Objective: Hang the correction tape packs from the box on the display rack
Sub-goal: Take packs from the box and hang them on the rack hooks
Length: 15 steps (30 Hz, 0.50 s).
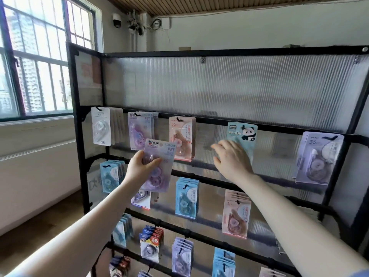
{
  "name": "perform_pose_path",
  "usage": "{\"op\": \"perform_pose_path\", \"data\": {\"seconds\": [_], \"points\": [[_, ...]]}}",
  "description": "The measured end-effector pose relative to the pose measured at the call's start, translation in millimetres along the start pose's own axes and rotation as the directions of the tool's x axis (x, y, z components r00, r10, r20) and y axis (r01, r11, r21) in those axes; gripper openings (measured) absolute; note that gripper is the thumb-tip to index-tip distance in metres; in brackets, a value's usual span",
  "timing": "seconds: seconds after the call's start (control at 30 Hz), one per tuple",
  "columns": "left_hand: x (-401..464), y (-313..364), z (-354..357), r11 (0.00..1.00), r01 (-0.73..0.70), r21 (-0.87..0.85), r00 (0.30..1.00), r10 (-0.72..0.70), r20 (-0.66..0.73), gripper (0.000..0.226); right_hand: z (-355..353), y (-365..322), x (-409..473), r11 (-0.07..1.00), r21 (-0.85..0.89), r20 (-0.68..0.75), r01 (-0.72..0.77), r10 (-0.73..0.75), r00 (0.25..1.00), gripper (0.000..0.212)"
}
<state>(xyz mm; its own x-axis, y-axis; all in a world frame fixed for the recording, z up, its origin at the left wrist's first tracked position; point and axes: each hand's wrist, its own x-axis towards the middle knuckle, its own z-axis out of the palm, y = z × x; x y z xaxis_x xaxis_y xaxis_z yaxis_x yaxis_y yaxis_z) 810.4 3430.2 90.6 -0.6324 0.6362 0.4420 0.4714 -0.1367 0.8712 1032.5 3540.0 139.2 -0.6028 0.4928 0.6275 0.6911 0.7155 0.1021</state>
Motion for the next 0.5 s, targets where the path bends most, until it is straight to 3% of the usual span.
{"op": "perform_pose_path", "data": {"seconds": [0.27,0.5], "points": [[25.2,-16.5,-49.4,0.998,0.037,-0.047,0.998,-0.039,-0.044,0.025,29.2,-43.0,20.4,1.0,-0.008,-0.012,-0.012,0.012,1.0,0.034],[75.7,-48.3,-92.1,0.987,0.054,-0.149,0.998,-0.051,0.025,0.03,63.0,-93.6,62.6,0.998,-0.039,0.021,-0.057,0.058,0.998,0.033]]}}
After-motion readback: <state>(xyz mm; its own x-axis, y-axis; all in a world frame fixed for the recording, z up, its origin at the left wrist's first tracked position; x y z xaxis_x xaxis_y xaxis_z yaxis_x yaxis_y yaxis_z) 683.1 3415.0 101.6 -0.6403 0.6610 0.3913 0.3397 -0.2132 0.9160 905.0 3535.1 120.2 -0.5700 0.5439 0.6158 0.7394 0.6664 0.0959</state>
